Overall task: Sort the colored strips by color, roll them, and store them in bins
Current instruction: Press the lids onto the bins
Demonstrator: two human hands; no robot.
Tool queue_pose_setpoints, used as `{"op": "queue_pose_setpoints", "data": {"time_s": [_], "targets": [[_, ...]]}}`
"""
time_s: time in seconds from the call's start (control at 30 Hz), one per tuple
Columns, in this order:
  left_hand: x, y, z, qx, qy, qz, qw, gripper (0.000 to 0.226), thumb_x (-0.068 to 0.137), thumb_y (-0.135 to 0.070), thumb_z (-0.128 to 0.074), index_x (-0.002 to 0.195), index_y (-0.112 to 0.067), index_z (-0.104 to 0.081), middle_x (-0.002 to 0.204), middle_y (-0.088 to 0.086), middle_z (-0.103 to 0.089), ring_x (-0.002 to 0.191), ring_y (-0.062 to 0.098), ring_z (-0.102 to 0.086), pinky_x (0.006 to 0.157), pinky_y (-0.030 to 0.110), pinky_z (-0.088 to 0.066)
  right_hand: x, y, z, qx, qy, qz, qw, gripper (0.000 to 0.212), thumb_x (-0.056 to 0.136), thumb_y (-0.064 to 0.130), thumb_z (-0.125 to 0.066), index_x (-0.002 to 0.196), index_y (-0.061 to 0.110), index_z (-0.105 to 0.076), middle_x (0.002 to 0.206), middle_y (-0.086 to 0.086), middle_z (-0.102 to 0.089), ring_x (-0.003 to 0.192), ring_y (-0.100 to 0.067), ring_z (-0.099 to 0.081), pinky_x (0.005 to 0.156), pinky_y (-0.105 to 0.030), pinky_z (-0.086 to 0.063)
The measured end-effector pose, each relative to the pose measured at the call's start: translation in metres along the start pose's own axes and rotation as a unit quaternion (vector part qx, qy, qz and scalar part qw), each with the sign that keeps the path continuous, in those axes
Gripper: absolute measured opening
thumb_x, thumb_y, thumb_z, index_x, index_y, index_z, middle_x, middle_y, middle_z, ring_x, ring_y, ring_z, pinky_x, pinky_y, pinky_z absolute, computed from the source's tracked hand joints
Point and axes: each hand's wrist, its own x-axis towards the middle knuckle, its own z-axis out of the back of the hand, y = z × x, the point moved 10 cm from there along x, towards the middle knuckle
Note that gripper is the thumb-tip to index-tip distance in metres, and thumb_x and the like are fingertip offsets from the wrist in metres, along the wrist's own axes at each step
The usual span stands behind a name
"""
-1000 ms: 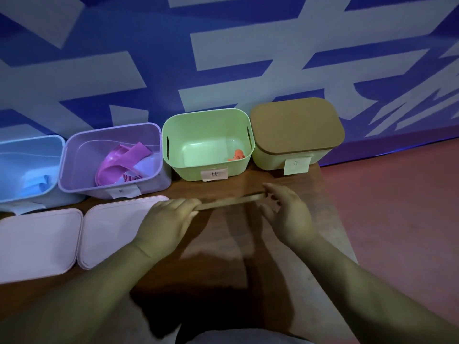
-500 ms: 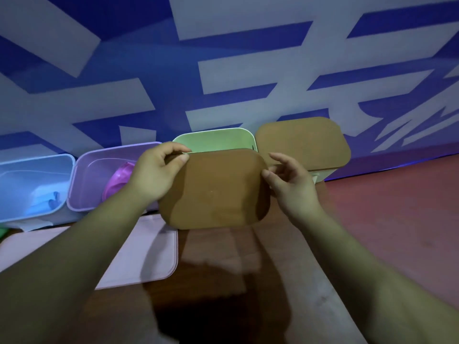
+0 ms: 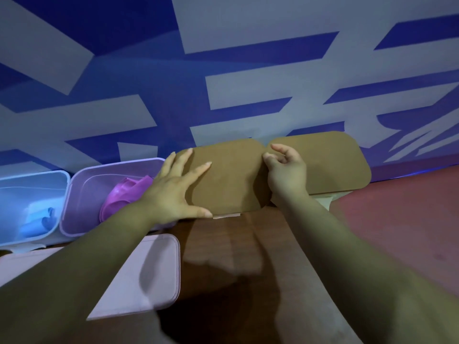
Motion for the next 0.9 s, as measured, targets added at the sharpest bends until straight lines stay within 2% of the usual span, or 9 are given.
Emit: {"op": "queue_pose_setpoints", "data": {"time_s": [0.1, 0.2, 0.27, 0.37, 0.47, 0.53, 0.67, 0.77, 0.9], "targets": [[0.006, 0.003, -0.008, 0.034, 0.022, -0.005, 0.999, 0.119, 0.057, -0.086, -0.066, 0.148, -0.059, 0.005, 0.161, -0.017, 0.023, 0.149, 0.021, 0.027, 0.119, 0.057, -0.010, 0.010, -0.003, -0.003, -0.031, -0.020, -0.014, 0.999, 0.020, 0.090, 0.017, -0.063, 0.109, 0.024, -0.065, 0.090, 0.007, -0.071, 0.067, 0.002, -0.061, 0.057, -0.008, -0.044], [0.010, 0.005, -0.009, 0.048, 0.007, -0.005, 0.999, 0.116, 0.061, -0.083, -0.066, 0.148, -0.059, 0.007, 0.163, -0.015, 0.020, 0.149, 0.022, 0.026, 0.119, 0.056, -0.007, 0.015, 0.007, -0.007, -0.134, -0.011, 0.026, 0.991, 0.024, 0.091, 0.022, -0.062, 0.115, 0.024, -0.062, 0.096, 0.008, -0.069, 0.073, 0.006, -0.058, 0.069, -0.014, -0.042], [0.011, 0.004, -0.009, 0.049, -0.008, -0.004, 0.999, 0.112, 0.064, -0.084, -0.063, 0.149, -0.058, 0.007, 0.164, -0.014, 0.017, 0.150, 0.023, 0.025, 0.120, 0.054, -0.006, 0.013, 0.015, -0.014, -0.214, 0.023, 0.063, 0.975, 0.029, 0.090, 0.023, -0.062, 0.119, 0.024, -0.060, 0.098, 0.012, -0.067, 0.081, 0.004, -0.059, 0.072, -0.014, -0.040], [0.012, 0.003, -0.012, 0.060, -0.021, -0.004, 0.998, 0.108, 0.068, -0.083, -0.060, 0.150, -0.056, 0.005, 0.165, -0.011, 0.014, 0.150, 0.025, 0.023, 0.122, 0.052, -0.006, 0.005, 0.023, -0.024, -0.337, 0.083, 0.147, 0.926, 0.040, 0.086, 0.022, -0.065, 0.125, 0.022, -0.059, 0.118, 0.004, -0.062, 0.105, -0.013, -0.059, 0.085, -0.017, -0.038], [0.011, 0.004, -0.015, 0.089, -0.036, -0.013, 0.995, 0.104, 0.071, -0.085, -0.054, 0.152, -0.053, 0.004, 0.166, -0.006, 0.009, 0.151, 0.029, 0.020, 0.123, 0.053, -0.007, -0.006, 0.025, -0.030, -0.407, 0.142, 0.207, 0.878, 0.045, 0.083, 0.025, -0.068, 0.127, 0.021, -0.059, 0.120, 0.001, -0.062, 0.110, -0.017, -0.058, 0.085, -0.018, -0.038], [0.010, 0.004, -0.017, 0.098, -0.042, -0.012, 0.994, 0.104, 0.071, -0.087, -0.051, 0.153, -0.051, 0.003, 0.167, -0.004, 0.007, 0.151, 0.030, 0.019, 0.123, 0.053, -0.006, -0.012, 0.022, -0.032, -0.436, 0.185, 0.235, 0.849, 0.049, 0.082, 0.028, -0.071, 0.129, 0.021, -0.058, 0.129, 0.002, -0.059, 0.115, -0.019, -0.056, 0.088, -0.019, -0.037], [0.011, 0.004, -0.020, 0.101, -0.041, 0.007, 0.994, 0.107, 0.070, -0.089, -0.049, 0.153, -0.049, 0.005, 0.166, -0.004, 0.010, 0.150, 0.031, 0.022, 0.123, 0.051, -0.002, -0.021, 0.015, -0.033, -0.466, 0.254, 0.246, 0.811, 0.069, 0.075, 0.041, -0.079, 0.136, 0.023, -0.054, 0.152, 0.000, -0.039, 0.134, -0.016, -0.040, 0.103, -0.014, -0.026], [0.011, 0.004, -0.020, 0.108, -0.041, 0.014, 0.993, 0.109, 0.068, -0.091, -0.047, 0.154, -0.048, 0.006, 0.167, -0.003, 0.010, 0.150, 0.033, 0.021, 0.123, 0.051, -0.002, -0.026, 0.003, -0.035, -0.514, 0.287, 0.249, 0.769, 0.082, 0.075, 0.052, -0.077, 0.145, 0.027, -0.044, 0.160, -0.008, -0.025, 0.147, -0.023, -0.024, 0.118, -0.028, -0.021], [0.010, 0.003, -0.026, 0.130, -0.047, 0.019, 0.990, 0.109, 0.067, -0.095, -0.036, 0.154, -0.046, 0.008, 0.167, -0.001, 0.009, 0.150, 0.037, 0.020, 0.122, 0.053, -0.002, -0.027, -0.005, -0.037, -0.565, 0.289, 0.282, 0.719, 0.081, 0.081, 0.063, -0.064, 0.150, 0.027, -0.037, 0.162, -0.011, -0.021, 0.151, -0.028, -0.015, 0.120, -0.034, -0.014]]}}
